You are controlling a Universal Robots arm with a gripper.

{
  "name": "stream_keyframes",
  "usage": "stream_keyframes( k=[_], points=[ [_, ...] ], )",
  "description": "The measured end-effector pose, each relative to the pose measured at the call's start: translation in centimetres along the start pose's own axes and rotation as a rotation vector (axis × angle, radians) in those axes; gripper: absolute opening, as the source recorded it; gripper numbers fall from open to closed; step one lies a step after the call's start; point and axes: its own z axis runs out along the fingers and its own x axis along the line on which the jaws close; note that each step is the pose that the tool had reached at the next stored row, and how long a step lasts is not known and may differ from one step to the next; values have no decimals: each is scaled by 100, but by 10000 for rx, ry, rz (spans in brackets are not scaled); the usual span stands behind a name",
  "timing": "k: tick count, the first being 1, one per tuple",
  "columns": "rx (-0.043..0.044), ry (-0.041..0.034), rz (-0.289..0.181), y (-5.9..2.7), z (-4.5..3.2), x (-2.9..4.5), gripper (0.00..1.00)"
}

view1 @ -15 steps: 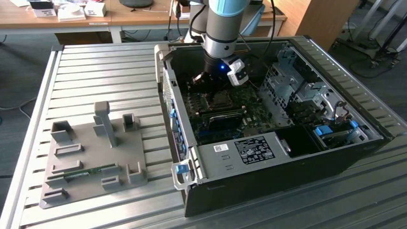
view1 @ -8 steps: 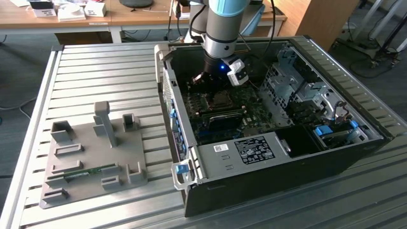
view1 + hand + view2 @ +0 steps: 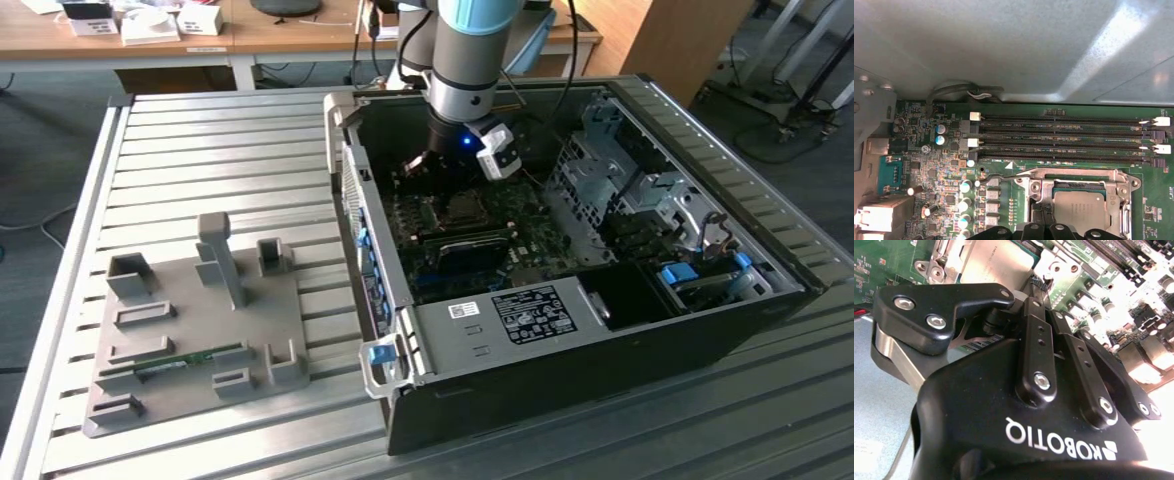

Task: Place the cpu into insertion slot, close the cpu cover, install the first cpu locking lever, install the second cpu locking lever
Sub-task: 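Close the cpu cover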

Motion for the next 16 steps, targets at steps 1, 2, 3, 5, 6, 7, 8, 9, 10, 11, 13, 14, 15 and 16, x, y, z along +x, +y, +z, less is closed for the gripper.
stream_keyframes(
  k=[1, 2, 3, 5, 6, 7, 8, 9, 10, 11, 13, 14, 15, 16],
  points=[
    [0, 0, 0, 0, 0, 0, 11],
    [0, 0, 0, 0, 1, 0, 11],
    [0, 0, 0, 0, 2, 0, 11],
    [1, 1, 0, 0, 3, 0, 11],
    [0, 0, 0, 0, 3, 0, 11],
    [0, 0, 0, 0, 3, 0, 11],
    [0, 0, 0, 0, 3, 0, 11],
    [0, 0, 0, 0, 4, 0, 11],
    [1, 0, 0, 0, 4, 0, 11],
    [1, 1, 0, 0, 4, 0, 11],
    [1, 1, 0, 0, 4, 0, 11],
    [1, 1, 0, 0, 4, 0, 11],
    [1, 0, 0, 0, 5, 0, 11],
    [1, 1, 0, 0, 5, 0, 11]
  ],
)
